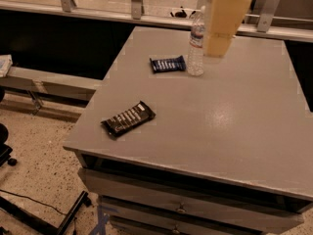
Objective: Pick rxbar blueberry
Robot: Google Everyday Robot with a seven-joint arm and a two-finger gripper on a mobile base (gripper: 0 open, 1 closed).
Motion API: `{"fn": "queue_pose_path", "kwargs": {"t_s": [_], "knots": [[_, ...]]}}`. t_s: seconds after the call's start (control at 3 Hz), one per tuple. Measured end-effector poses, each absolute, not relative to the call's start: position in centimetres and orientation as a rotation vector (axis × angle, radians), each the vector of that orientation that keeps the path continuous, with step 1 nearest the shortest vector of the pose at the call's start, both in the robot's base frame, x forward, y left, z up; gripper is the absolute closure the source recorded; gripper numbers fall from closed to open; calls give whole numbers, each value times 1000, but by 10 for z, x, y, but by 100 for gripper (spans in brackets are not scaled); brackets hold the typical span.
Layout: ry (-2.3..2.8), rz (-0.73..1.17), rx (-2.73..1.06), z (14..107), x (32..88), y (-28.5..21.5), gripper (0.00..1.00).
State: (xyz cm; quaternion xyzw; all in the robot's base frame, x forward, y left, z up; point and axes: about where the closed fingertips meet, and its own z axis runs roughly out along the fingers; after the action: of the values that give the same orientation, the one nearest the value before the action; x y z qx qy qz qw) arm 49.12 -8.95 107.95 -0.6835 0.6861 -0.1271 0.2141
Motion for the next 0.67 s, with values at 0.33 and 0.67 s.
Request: {"fn": "queue_pose_path", "kwargs": {"t_s": [0.33,0.67], "knots": [[1860,-354,-1937,1089,515,-69,0],[1827,-338,-1975,1088,549,-49,0]]}}
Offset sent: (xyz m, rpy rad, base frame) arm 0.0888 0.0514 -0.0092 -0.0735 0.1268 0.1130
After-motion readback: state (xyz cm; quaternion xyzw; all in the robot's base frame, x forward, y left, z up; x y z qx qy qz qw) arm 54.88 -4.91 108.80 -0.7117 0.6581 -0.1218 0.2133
